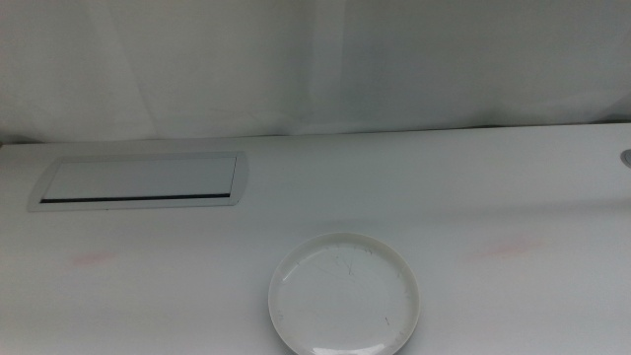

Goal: Stack the three bowls on top of each other.

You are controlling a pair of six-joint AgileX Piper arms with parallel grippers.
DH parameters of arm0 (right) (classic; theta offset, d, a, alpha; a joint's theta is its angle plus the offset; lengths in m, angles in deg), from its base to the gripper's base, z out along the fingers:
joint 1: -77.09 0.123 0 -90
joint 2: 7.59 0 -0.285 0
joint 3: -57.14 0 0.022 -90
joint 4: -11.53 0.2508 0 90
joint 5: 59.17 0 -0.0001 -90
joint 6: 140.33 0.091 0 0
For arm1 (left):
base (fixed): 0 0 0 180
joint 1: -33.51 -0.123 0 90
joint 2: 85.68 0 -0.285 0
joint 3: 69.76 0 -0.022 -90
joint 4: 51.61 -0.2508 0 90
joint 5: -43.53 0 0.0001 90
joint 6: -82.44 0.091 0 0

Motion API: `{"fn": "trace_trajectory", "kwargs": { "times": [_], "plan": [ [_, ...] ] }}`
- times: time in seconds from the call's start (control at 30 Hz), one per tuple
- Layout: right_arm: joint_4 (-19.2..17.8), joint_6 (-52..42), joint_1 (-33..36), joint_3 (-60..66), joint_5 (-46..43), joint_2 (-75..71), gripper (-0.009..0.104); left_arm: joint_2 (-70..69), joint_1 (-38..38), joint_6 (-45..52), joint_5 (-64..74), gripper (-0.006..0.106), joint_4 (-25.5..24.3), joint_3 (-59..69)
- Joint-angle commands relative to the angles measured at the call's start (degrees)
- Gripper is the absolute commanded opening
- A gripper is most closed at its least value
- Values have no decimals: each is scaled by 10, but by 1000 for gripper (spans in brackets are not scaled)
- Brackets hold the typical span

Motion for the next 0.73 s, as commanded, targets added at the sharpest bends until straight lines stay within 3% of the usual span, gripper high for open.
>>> {"fn": "trace_trajectory", "kwargs": {
  "times": [0.0,0.1,0.2,0.7],
  "plan": [
    [-8,-5,-3,23,-75,-3,-2,-2,-1,-7,1,-3,3,22],
    [-39,-5,-3,56,-160,-3,-2,-2,-1,-7,1,-3,3,22],
    [-81,-5,-3,98,-179,-2,-2,-2,-1,-7,1,-3,3,22],
    [-73,-4,-3,182,-221,-2,-2,-2,-1,-7,5,-3,3,22]
  ]
}}
